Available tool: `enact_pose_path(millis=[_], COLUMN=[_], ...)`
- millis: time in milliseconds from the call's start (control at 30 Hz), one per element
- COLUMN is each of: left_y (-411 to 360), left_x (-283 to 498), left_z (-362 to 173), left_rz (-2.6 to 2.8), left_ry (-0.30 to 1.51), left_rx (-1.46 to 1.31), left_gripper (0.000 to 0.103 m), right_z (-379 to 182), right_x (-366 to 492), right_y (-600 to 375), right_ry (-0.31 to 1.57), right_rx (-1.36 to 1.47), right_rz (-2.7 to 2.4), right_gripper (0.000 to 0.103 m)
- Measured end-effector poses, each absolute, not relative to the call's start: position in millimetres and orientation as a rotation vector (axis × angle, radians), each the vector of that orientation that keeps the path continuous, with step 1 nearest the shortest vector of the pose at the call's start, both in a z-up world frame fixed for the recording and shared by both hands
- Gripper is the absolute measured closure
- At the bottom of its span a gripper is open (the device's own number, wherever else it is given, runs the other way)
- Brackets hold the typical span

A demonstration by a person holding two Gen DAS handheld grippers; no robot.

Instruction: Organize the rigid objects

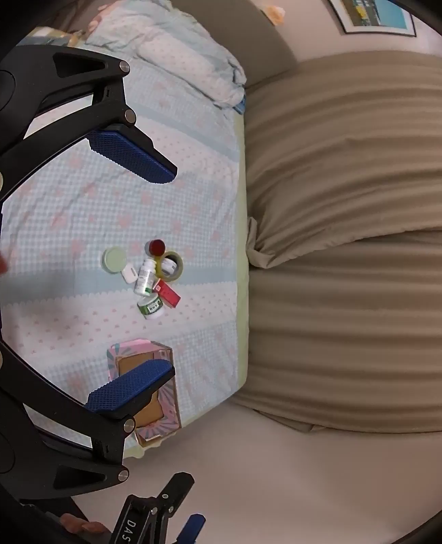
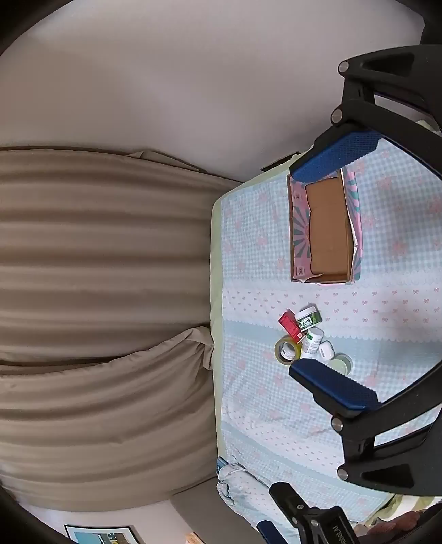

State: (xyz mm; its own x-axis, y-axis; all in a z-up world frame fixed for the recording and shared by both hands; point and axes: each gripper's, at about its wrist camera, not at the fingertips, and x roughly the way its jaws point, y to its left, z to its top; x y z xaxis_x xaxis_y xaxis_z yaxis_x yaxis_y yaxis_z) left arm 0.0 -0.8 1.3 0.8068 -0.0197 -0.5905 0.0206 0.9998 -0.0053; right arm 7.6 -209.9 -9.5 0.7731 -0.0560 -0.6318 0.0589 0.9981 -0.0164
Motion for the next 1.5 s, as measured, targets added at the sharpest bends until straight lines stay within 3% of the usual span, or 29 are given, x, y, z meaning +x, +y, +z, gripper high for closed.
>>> enact_pose_path(millis=[1500], left_y=[-1.8], left_x=[-4.6], left_z=[-0.3], left_rz=[0.003], left_ry=[0.612], left_rx=[0.003], left_gripper=[0.001], right_z=[-11.5], right_x=[15.3], right_y=[-211.2], right_ry=[0.679], right_rx=[0.025], right_rz=[-0.042], right_gripper=[0.0])
